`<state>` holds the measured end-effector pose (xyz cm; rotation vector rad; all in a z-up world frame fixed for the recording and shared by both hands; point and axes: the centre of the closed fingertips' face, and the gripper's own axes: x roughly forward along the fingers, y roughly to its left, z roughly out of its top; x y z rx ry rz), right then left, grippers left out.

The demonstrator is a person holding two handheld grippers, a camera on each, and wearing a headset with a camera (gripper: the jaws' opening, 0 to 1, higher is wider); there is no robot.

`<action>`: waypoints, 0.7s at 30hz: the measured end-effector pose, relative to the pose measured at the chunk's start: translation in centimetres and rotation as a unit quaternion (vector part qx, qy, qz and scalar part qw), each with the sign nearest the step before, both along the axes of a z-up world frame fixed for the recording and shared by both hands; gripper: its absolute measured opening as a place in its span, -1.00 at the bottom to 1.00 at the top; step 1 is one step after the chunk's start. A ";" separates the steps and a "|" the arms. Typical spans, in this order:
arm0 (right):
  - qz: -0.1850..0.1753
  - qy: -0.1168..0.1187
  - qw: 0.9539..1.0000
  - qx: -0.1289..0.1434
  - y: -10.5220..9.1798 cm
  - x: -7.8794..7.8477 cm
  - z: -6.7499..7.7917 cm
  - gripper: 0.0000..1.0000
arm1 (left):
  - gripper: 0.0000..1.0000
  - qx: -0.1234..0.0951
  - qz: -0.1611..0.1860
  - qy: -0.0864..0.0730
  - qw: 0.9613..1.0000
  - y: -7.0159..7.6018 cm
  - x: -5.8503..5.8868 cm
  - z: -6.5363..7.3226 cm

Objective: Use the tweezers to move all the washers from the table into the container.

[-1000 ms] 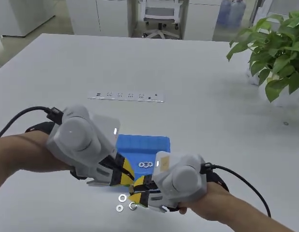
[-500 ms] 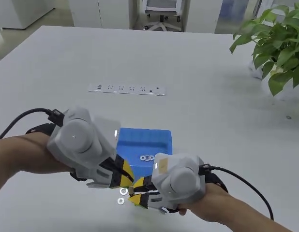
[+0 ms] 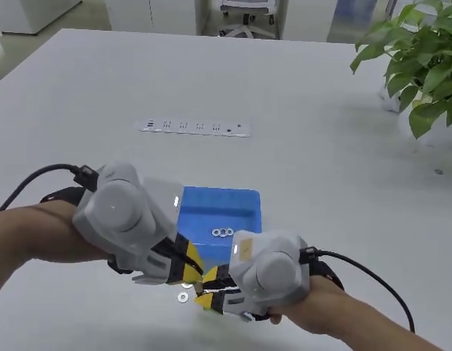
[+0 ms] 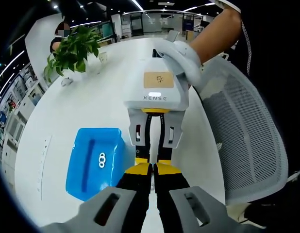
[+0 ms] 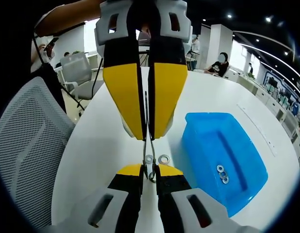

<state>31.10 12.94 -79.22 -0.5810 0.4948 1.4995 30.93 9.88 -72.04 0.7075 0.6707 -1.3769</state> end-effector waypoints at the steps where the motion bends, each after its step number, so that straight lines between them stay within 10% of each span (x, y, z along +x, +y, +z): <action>1: 0.000 0.000 1.000 0.000 0.0 0.0 0.0 -0.77 | -0.89 -0.001 0.001 0.001 1.000 0.0 0.0 0.0; 21: -0.005 0.007 1.000 -0.002 -0.1 0.1 -0.1 -0.81 | -0.89 -0.006 0.004 0.002 1.000 -0.2 0.3 0.0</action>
